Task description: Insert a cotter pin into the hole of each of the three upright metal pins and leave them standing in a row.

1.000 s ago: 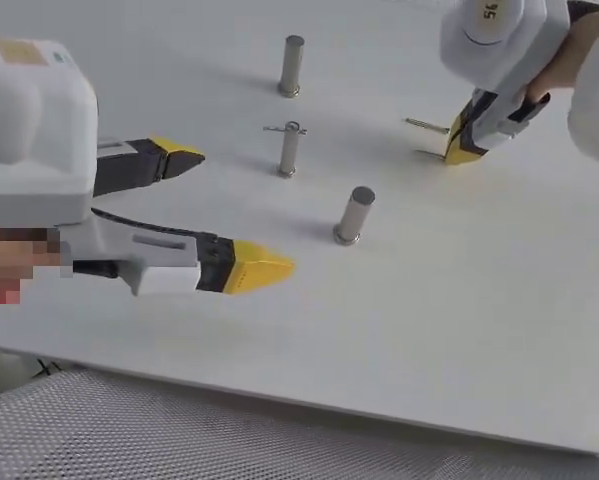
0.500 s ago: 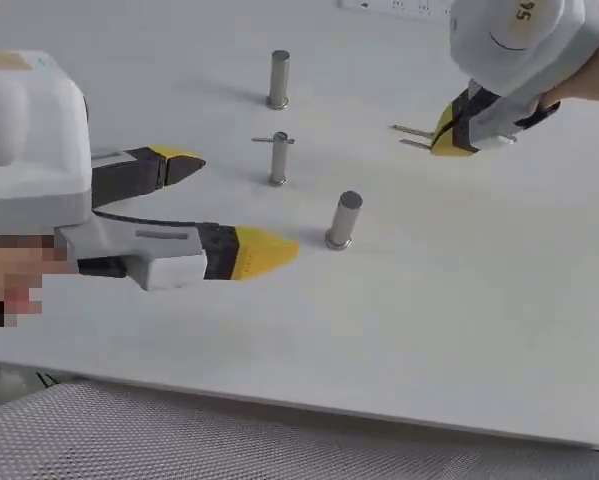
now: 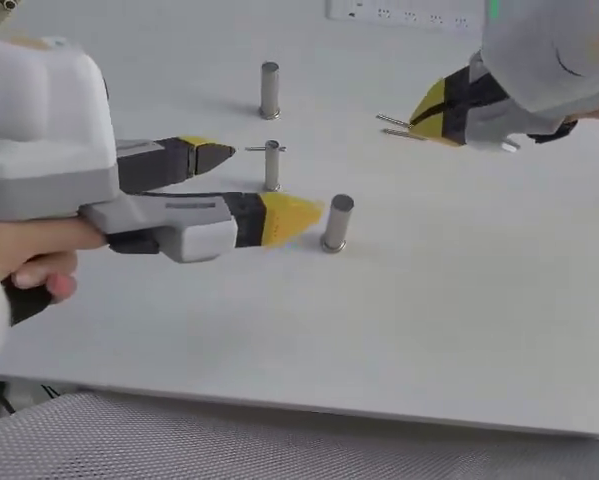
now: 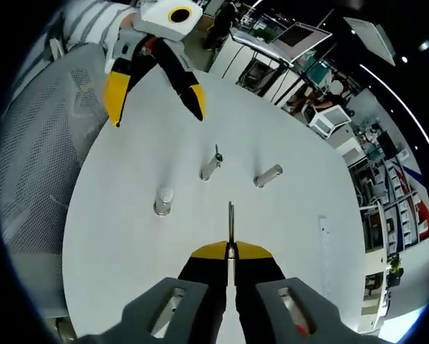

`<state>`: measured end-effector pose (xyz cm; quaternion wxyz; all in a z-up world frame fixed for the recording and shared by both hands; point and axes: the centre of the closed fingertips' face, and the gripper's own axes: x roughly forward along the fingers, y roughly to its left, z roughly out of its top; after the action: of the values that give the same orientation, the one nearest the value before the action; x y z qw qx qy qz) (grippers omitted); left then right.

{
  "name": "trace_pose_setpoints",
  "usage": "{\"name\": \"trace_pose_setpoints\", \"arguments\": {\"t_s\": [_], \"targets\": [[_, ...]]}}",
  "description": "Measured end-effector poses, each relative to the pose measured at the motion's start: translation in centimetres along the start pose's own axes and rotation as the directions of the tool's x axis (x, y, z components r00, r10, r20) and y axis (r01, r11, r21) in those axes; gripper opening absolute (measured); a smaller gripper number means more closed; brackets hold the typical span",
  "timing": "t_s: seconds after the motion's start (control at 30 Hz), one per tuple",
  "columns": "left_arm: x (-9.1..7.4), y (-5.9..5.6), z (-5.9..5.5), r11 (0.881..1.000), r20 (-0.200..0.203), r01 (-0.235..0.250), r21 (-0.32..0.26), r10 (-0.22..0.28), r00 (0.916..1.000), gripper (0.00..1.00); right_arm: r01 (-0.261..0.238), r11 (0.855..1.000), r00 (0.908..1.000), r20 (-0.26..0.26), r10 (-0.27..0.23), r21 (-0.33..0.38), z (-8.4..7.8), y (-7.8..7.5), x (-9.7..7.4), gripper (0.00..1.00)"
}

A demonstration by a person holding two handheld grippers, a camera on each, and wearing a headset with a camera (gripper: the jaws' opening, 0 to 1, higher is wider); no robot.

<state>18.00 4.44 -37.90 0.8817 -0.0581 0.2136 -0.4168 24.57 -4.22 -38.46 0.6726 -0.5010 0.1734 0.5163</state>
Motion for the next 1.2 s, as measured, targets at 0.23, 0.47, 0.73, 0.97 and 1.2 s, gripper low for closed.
{"name": "trace_pose_setpoints", "arguments": {"t_s": [0.23,0.47,0.73,0.97,1.2], "targets": [[1.7,-0.8,1.1,0.999,0.001,0.036,-0.001,-0.036,0.9994,0.6,0.03,1.0,0.998,0.055,-0.03,-0.007,2.0,1.2,-1.0,0.0],[3.1,-1.9,1.6,0.996,0.012,0.084,-0.036,-0.083,0.9964,0.48,0.07,0.998,0.9934,0.091,-0.07,0.001,3.0,2.3,-2.0,0.0],[4.8,-3.4,1.1,0.991,-0.022,0.129,-0.039,-0.13,0.9913,0.43,0.139,0.99,0.9854,0.094,-0.142,0.034,2.8,2.7,-3.2,0.0],[5.9,-4.4,2.0,0.986,-0.01,0.162,-0.044,-0.162,0.9867,0.33,0.173,0.982,0.9792,0.094,-0.18,0.075,2.7,3.6,-3.6,0.0],[6.5,-5.1,2.4,0.979,-0.014,0.196,-0.051,-0.197,0.9803,0.23,0.211,0.972,0.9717,0.084,-0.221,0.105,2.3,3.8,-4.0,0.0]]}}
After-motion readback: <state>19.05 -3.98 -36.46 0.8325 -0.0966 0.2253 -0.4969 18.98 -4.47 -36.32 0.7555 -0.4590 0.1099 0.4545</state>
